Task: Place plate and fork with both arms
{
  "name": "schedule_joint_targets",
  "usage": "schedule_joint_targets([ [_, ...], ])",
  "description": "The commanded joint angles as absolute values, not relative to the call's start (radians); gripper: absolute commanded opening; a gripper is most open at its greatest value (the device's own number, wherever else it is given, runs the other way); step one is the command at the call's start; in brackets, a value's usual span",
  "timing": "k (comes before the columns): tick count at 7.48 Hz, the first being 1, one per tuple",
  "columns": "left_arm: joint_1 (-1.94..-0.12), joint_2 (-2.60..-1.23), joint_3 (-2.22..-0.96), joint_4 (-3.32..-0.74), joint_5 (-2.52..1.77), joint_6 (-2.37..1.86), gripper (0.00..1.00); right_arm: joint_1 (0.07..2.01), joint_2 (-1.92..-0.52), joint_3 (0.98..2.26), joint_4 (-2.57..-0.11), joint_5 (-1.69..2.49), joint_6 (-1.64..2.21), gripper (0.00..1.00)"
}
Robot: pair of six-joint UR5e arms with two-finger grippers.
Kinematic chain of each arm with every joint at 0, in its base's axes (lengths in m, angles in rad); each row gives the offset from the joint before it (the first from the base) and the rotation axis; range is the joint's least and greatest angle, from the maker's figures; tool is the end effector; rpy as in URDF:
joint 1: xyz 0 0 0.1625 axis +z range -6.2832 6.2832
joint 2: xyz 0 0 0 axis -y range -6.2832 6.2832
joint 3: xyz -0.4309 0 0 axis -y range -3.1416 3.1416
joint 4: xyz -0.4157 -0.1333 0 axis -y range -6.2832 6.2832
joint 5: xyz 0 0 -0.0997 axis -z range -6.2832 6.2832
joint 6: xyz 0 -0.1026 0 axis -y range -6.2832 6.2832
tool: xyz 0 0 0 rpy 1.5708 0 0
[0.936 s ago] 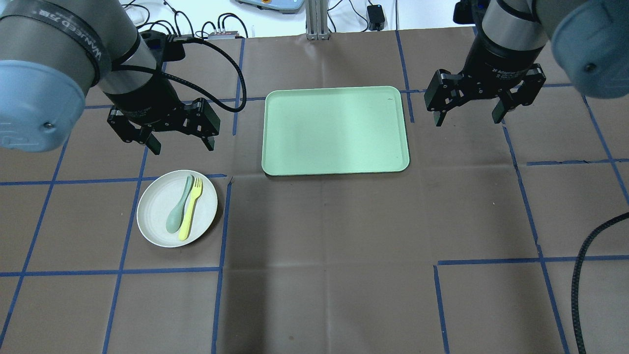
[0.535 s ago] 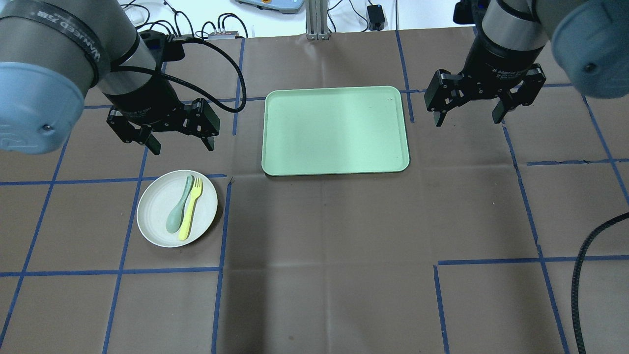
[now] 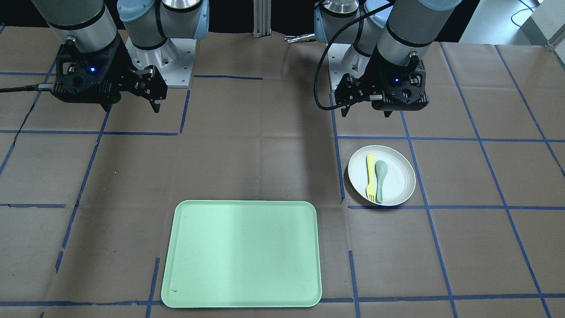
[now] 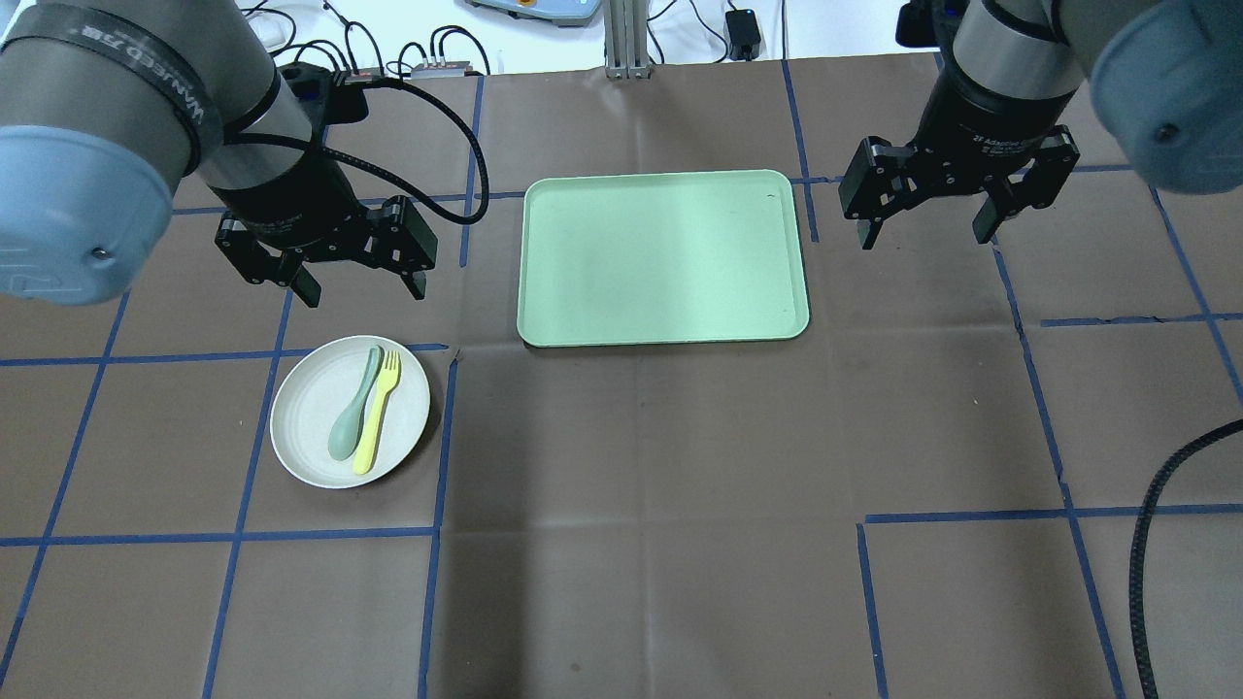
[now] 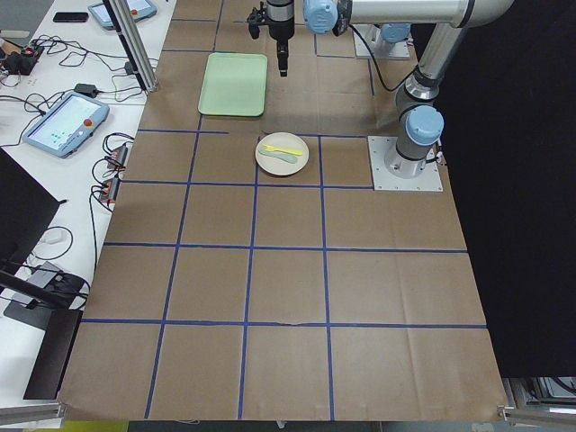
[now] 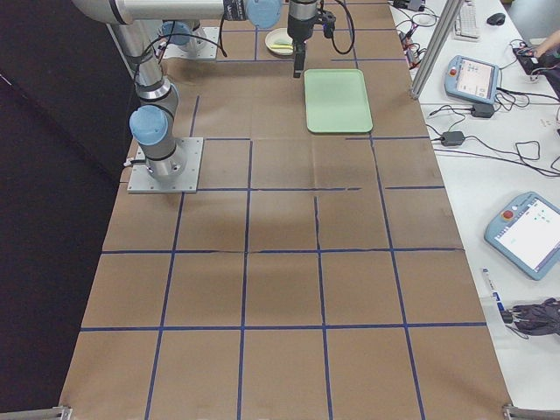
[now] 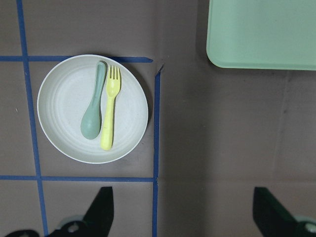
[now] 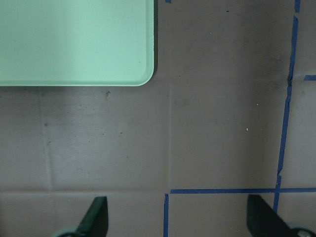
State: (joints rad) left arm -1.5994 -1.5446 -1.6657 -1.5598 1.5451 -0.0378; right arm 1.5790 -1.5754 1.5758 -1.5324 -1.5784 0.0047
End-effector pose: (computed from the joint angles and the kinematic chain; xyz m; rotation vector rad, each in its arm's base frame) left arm -0.1501 -0.4930 0.4566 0.0155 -3.1165 -0.0912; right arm 0.1367 -0.5083 0.4868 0.0057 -3.1331 -0.0607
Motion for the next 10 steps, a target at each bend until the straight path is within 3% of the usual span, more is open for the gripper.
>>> schedule_joint_targets([
  [1, -1.594, -1.552, -1.693, -1.543, 1.54, 0.07, 0.99, 1.578, -1.575, 1.575, -1.532, -1.577, 0.005, 1.0],
  [3, -1.536, -1.545, -1.744, -1.517, 1.545, 0.104, 0.99, 1.58, -1.575, 1.575, -1.534, -1.578, 0.006, 1.0],
  [7, -1.245, -1.56, -1.808, -1.511, 1.543, 0.377, 0.99, 1.578, -1.575, 1.577, -1.532, -1.578, 0.005, 1.0],
  [10, -1.181, -1.601, -1.987, -1.221, 1.627, 0.418, 0.99, 1.578, -1.575, 1.575, -1.532, -1.578, 0.005, 1.0],
])
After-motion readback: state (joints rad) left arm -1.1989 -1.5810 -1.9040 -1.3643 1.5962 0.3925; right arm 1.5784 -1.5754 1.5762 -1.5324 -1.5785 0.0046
